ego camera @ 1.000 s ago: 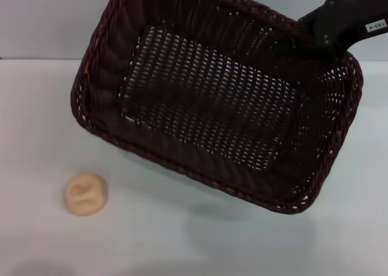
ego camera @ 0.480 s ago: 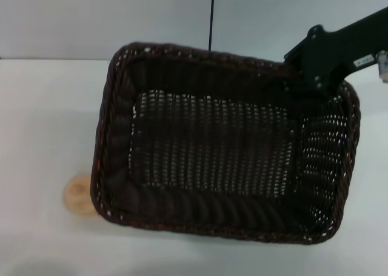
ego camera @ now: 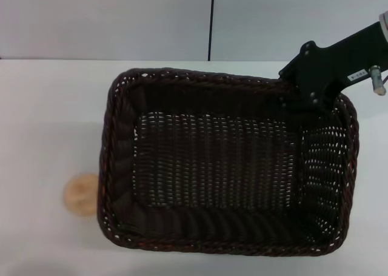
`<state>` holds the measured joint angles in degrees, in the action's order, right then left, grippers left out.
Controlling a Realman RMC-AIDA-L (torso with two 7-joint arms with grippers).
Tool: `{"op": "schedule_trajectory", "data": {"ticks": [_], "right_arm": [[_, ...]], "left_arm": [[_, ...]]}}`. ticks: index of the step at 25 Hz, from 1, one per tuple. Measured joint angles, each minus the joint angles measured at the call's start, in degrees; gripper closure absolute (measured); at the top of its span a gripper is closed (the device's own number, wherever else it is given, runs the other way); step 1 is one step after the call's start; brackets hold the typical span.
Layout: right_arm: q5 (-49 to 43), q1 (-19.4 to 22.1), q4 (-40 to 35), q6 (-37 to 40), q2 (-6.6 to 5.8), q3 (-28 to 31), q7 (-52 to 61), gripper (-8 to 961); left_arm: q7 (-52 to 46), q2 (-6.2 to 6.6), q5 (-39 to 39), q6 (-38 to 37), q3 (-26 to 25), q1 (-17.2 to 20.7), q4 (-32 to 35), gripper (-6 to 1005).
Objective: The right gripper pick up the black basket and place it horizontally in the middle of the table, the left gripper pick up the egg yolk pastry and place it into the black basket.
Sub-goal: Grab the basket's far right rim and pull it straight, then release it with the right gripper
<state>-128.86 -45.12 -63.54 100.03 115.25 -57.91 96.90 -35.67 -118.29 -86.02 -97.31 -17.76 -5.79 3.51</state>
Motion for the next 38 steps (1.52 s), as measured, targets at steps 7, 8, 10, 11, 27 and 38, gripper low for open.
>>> {"op": "schedule_trajectory", "data": {"ticks": [7, 8, 10, 11, 27, 38], "right_arm": [[-2.9, -2.1, 1.0, -0.3, 0.08, -0.1, -0.6, 804], [-3.1, -2.2, 0.9, -0.3, 0.08, -0.1, -0.7, 804], [-3.7, -2.4, 0.8, -0.6, 0.08, -0.1, -0.8, 804], [-3.9, -2.5, 0.8, -0.8, 0.08, -0.1, -0.8, 805], [-7.0, -3.8, 0.3, -1.7, 0.06, -1.1, -1.3, 807], [-9.5, -3.6, 0.0, -2.9, 1.46, -1.8, -1.1, 808]], "left_arm": [[-0.5, -0.04, 0.0, -0.9, 1.5, 0.4, -0.4, 333], [-0.5, -0.04, 0.0, -0.9, 1.5, 0.4, -0.4, 333], [-0.5, -0.04, 0.0, -0.9, 2.0, 0.6, -0.8, 332], [-0.5, -0.04, 0.0, -0.9, 2.2, 0.7, -1.0, 332], [0.0, -0.08, 0.0, -1.5, 3.2, 0.8, -2.1, 332], [0.0, -0.18, 0.0, -1.5, 3.4, 0.5, -2.2, 333]]}}
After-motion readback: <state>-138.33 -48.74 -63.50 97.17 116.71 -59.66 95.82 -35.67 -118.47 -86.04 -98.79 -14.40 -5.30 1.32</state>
